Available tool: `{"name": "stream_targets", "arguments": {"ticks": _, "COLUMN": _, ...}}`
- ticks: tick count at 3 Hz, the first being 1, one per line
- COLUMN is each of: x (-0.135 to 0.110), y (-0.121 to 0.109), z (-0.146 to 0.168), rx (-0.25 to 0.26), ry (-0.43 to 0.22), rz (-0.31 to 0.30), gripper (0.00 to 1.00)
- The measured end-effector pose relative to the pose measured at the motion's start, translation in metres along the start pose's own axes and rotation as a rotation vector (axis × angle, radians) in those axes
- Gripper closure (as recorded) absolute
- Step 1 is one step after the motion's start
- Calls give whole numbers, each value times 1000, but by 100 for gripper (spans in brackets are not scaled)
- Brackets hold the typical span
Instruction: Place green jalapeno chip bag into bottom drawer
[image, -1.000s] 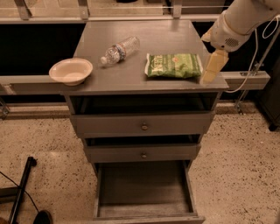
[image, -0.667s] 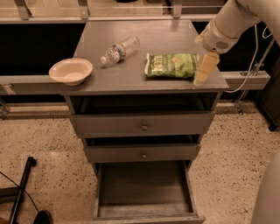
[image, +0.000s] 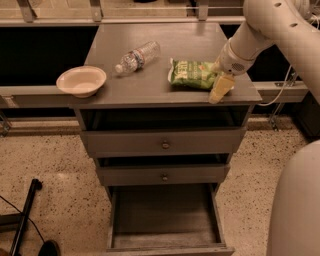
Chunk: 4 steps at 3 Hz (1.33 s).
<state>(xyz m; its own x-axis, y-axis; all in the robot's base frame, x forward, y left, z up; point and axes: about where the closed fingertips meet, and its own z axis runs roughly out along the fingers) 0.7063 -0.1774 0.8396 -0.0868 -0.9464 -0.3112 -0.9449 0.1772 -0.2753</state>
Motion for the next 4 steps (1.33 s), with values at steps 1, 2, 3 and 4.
{"name": "stream_targets", "arguments": {"ticks": 1, "x": 1, "y": 1, "z": 11, "rx": -10, "ry": -1, "rz": 11, "gripper": 48}}
{"name": "stream_targets", "arguments": {"ticks": 2, "x": -1, "y": 0, "z": 5, "rx": -10, "ry": -1, "rz": 11, "gripper": 79}}
{"name": "stream_targets", "arguments": {"ticks": 3, "x": -2, "y": -1, "z": 0, "rx": -9, "ry": -1, "rz": 11, "gripper": 100}}
{"name": "stream_targets", "arguments": {"ticks": 4, "x": -17, "y": 14, "z": -26, "rx": 2, "ry": -108, "rz": 5, "gripper": 100}}
